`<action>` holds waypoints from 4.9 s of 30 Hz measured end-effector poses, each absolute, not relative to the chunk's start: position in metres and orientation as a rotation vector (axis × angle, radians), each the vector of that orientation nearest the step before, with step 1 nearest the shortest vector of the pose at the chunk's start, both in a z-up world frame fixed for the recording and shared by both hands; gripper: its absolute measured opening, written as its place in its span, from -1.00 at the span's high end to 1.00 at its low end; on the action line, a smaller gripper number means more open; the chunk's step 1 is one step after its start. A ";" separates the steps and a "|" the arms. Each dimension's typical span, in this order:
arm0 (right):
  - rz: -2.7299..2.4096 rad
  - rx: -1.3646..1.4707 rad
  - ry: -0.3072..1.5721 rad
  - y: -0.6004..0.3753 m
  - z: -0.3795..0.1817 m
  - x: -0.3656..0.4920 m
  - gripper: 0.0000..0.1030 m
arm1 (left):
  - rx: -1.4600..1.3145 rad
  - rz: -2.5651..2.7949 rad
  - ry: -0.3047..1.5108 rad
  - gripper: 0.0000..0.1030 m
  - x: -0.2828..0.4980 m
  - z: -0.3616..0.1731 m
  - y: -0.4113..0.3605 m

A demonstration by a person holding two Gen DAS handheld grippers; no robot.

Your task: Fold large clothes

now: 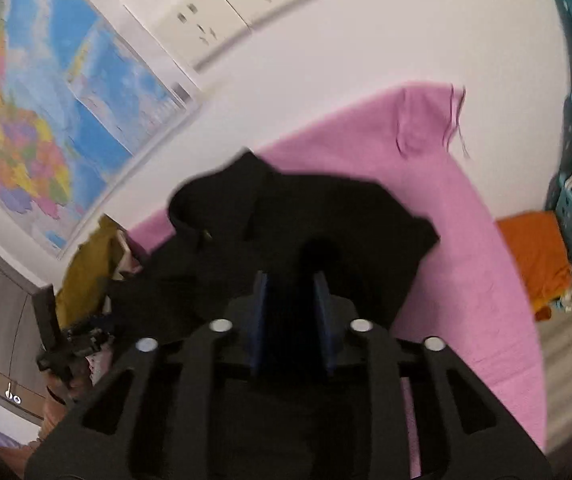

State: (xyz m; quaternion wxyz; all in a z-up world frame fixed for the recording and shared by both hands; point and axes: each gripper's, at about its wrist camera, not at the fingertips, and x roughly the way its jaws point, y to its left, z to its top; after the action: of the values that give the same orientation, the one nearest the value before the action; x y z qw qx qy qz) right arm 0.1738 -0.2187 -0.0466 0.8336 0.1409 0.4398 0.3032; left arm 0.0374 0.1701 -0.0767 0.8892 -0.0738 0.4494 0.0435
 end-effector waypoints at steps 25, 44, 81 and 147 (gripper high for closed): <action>0.550 0.246 0.690 -0.245 -0.017 0.142 0.02 | -0.138 0.125 0.883 -0.25 0.040 -0.073 0.169; 0.626 0.075 0.808 -0.191 -0.045 0.141 0.04 | -0.159 0.108 0.889 -0.43 0.029 -0.089 0.167; 0.726 0.219 0.887 -0.319 -0.094 -0.008 -0.64 | -0.415 -0.142 0.926 -0.85 -0.164 -0.125 0.139; 1.132 0.585 0.820 -0.321 -0.049 -0.090 0.64 | -0.627 -0.377 0.780 0.87 -0.210 -0.092 0.134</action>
State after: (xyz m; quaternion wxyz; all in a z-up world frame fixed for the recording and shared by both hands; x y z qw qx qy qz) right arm -0.0897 -0.3209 -0.0487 0.7265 0.2652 0.3720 0.5133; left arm -0.2099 0.1341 -0.0921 0.8605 -0.2987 0.3715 -0.1795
